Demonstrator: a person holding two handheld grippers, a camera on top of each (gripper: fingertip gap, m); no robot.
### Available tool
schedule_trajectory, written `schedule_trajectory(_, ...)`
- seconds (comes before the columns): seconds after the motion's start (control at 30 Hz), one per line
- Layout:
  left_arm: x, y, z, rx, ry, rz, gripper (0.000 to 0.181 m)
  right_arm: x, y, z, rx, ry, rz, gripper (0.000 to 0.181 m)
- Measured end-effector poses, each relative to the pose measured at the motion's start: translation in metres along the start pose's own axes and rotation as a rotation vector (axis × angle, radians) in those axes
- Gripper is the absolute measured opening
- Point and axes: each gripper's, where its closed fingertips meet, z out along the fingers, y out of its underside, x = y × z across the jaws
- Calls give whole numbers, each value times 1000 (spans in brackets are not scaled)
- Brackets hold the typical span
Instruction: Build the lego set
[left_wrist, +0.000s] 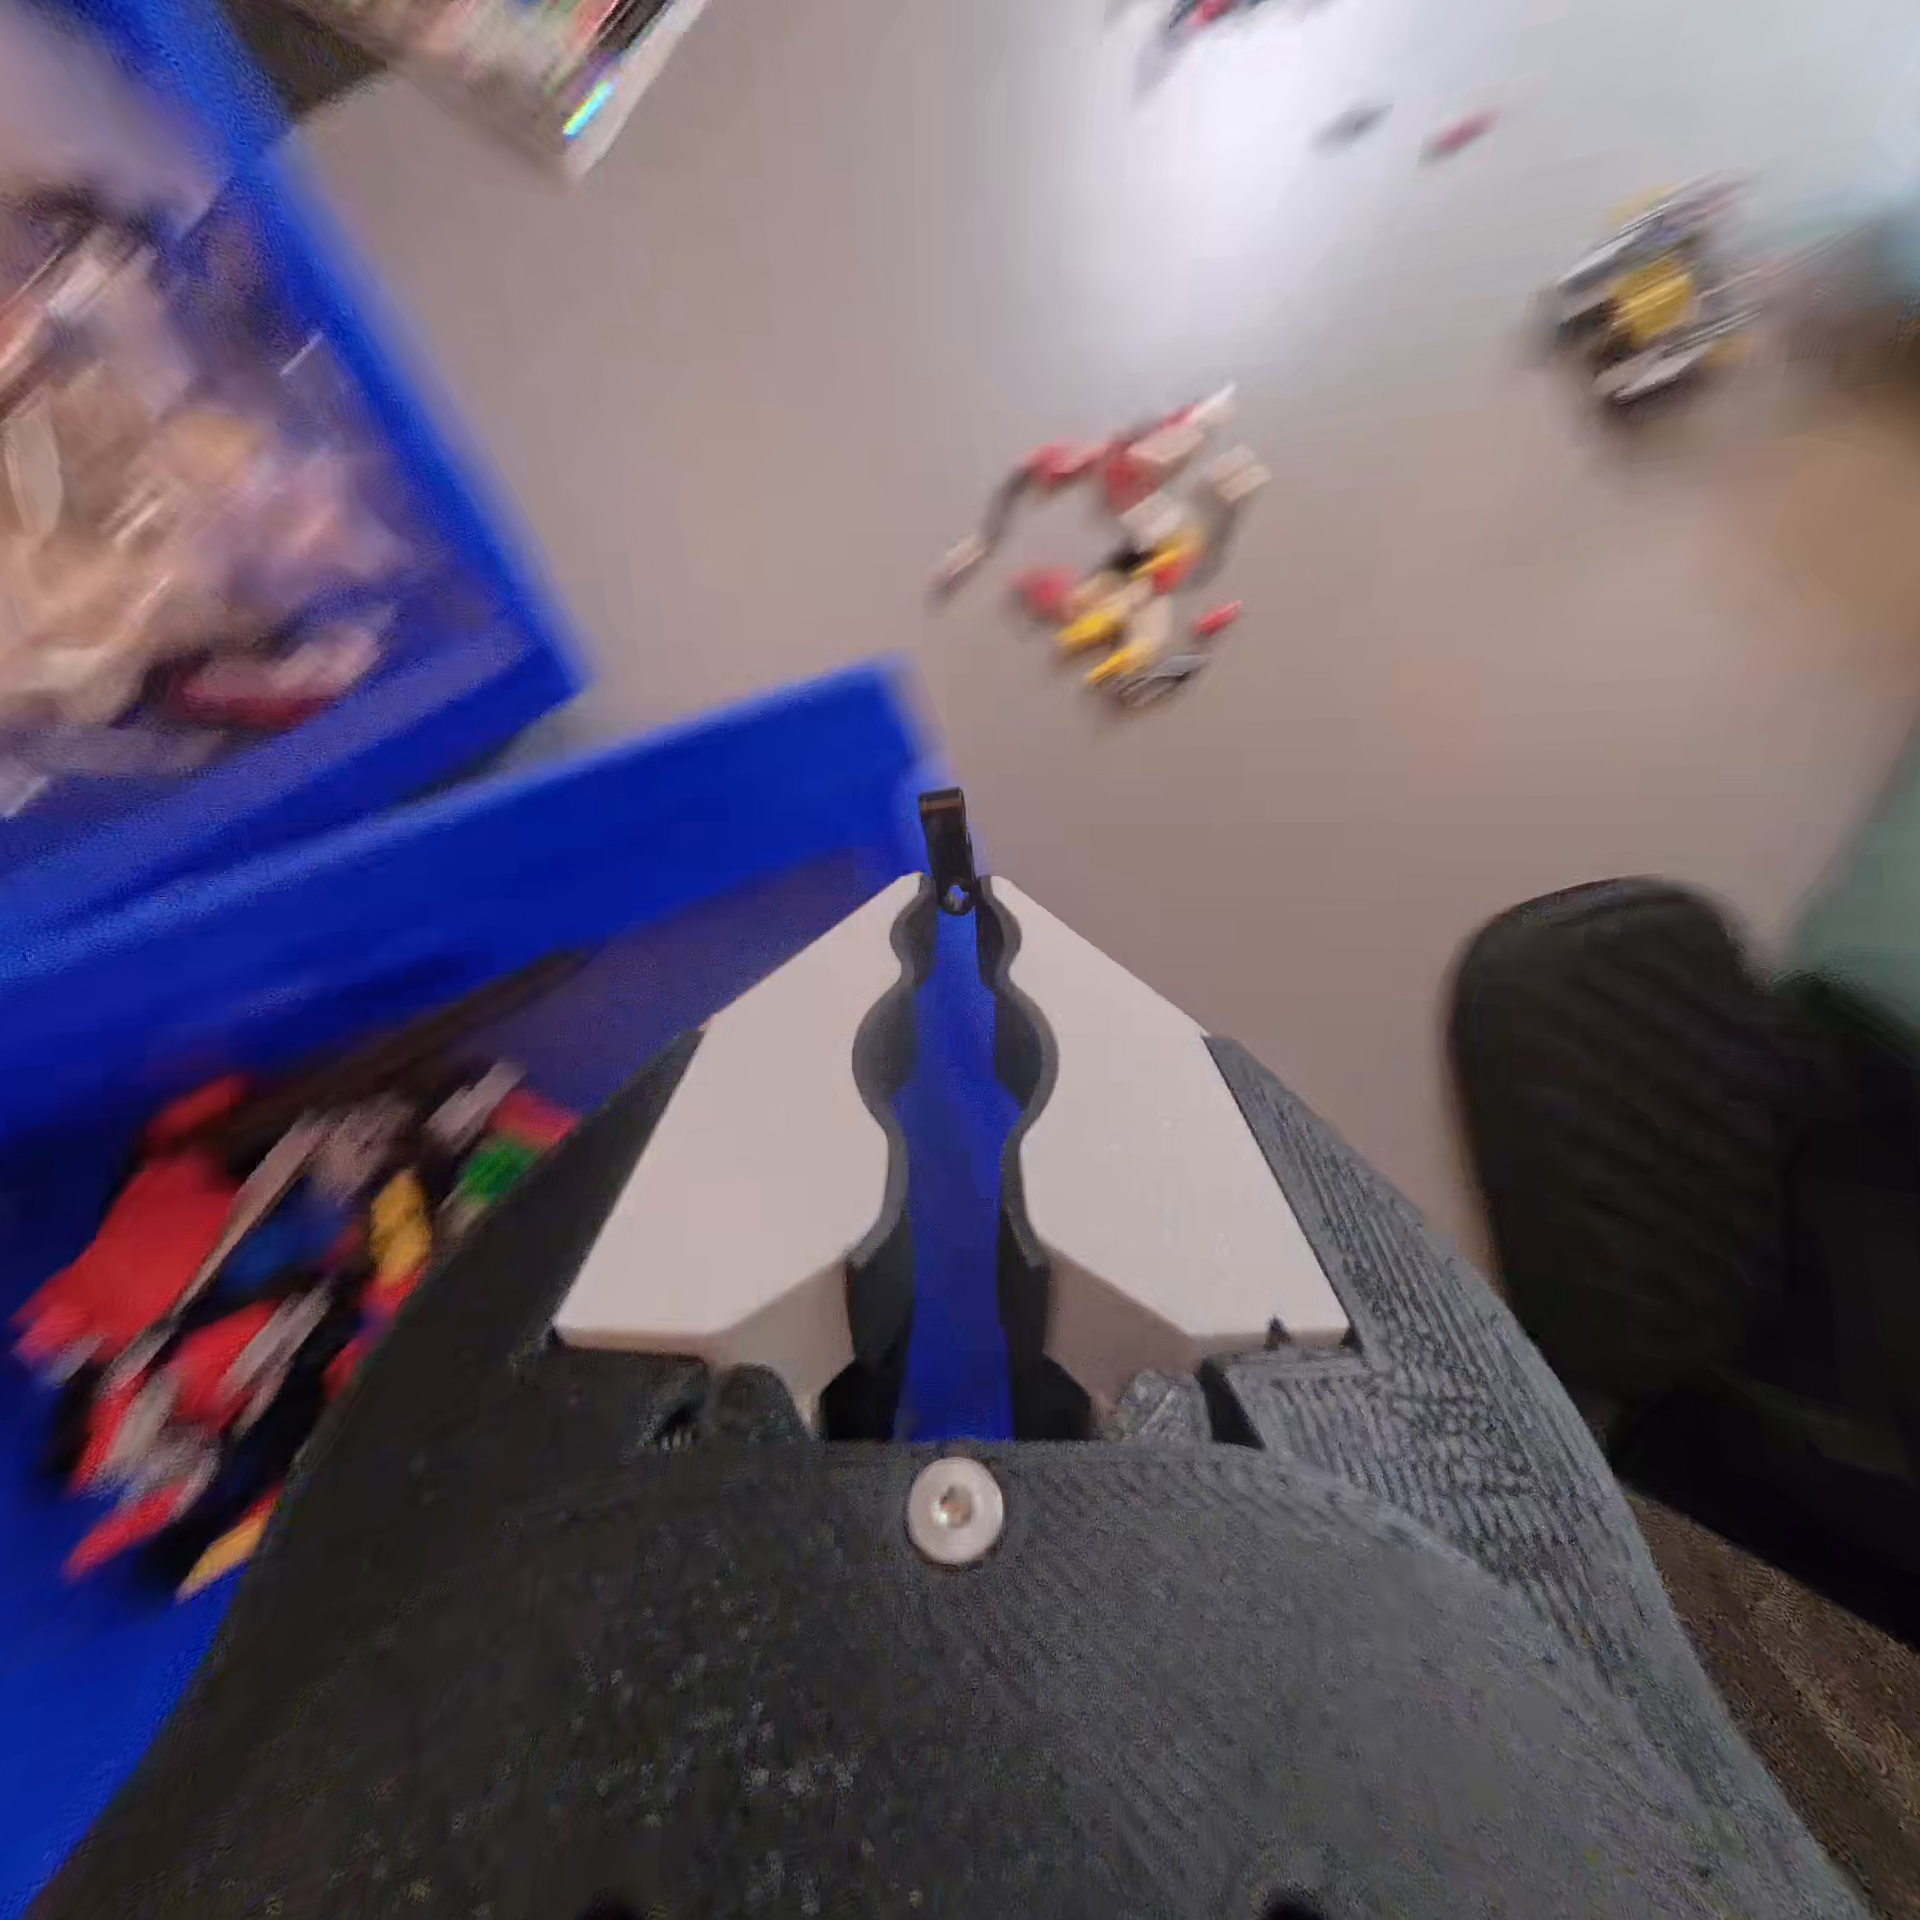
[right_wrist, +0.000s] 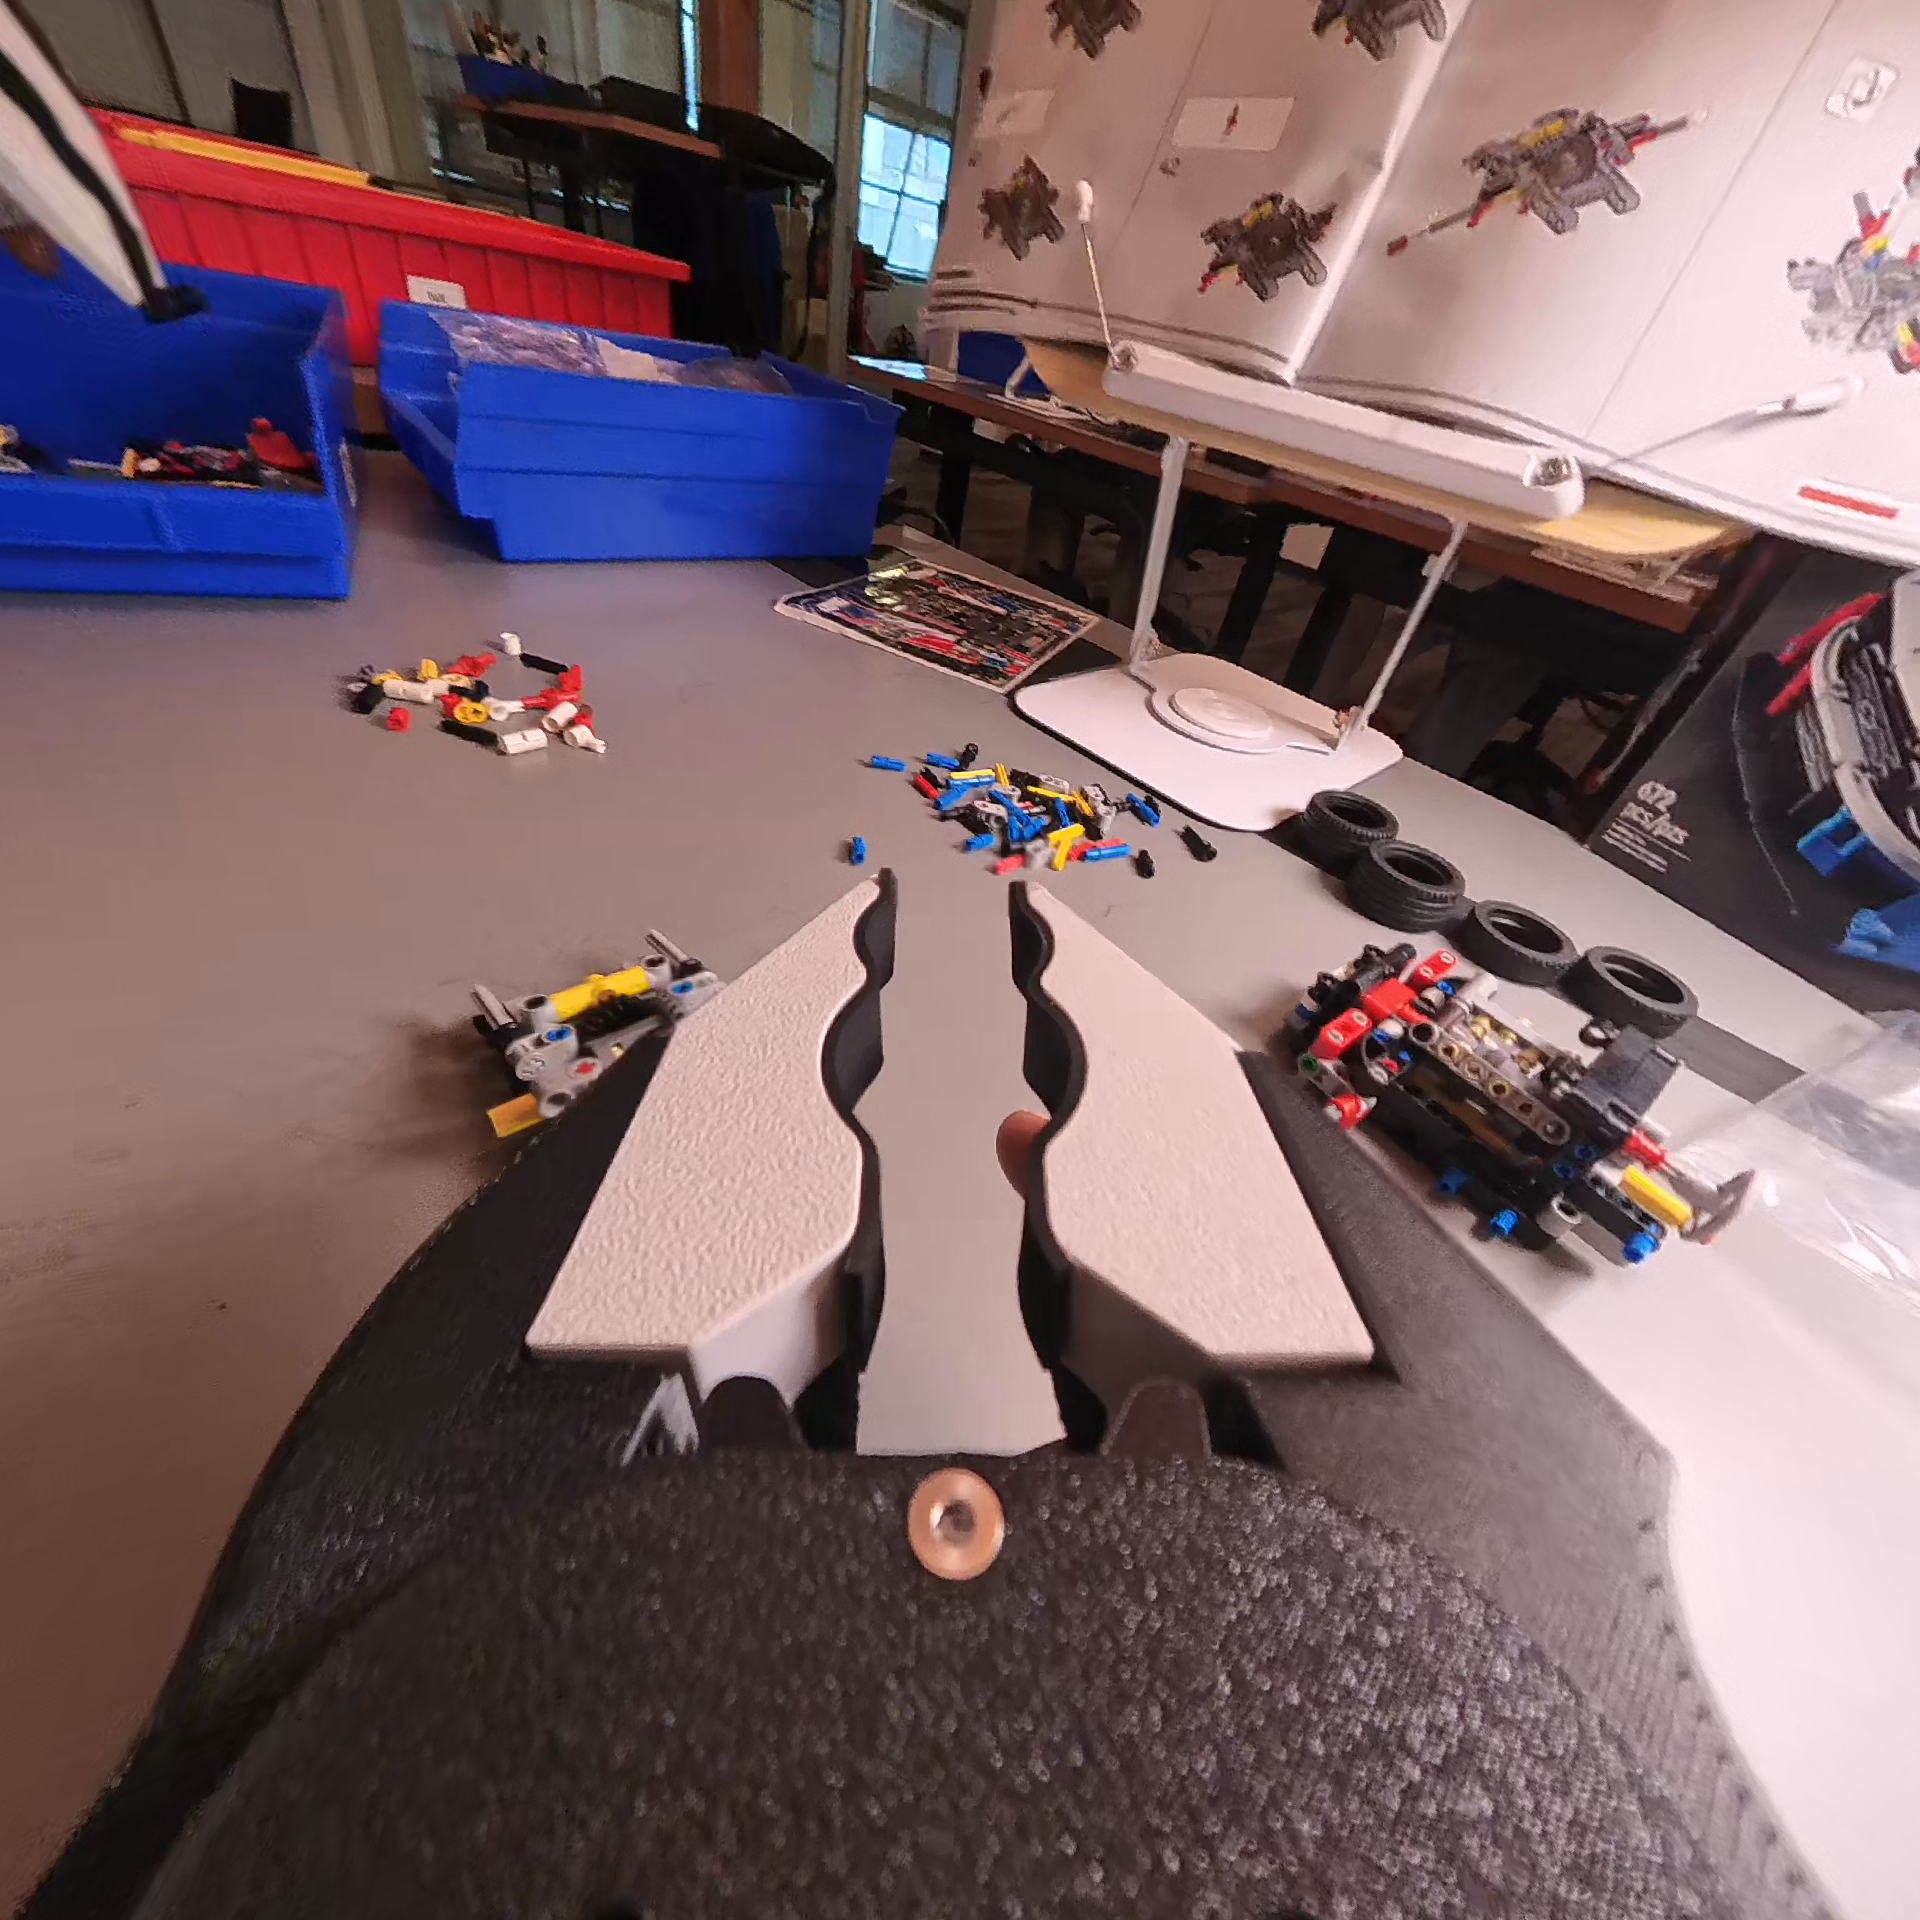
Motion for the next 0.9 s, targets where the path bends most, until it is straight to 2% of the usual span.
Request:
schedule_trajectory(0.1,89,-47,28,148,252,69,5,-23,-12,-1,50,-82,-85,22)
schedule_trajectory(0.17,146,-65,52,186,434,98,5,-51,-16,-2,57,-187,-163,24)
schedule_trajectory(0.3,229,-70,110,80,741,114,5,-107,-18,-7,18,-435,-297,36)
schedule_trajectory(0.43,276,-65,155,-76,898,123,5,-137,-18,-16,12,-550,-446,37)
schedule_trajectory(0.57,301,-59,177,-169,945,166,5,-147,-2,-23,-10,-574,-544,33)
schedule_trajectory(0.7,304,-59,184,-170,964,130,5,-152,9,-33,-38,-612,-558,7)
schedule_trajectory(0.8,293,-64,186,-113,924,92,10,-145,15,-35,-93,-621,-478,6)
schedule_trajectory(0.9,268,-84,171,62,818,122,19,-106,43,-34,-320,-543,-394,6)
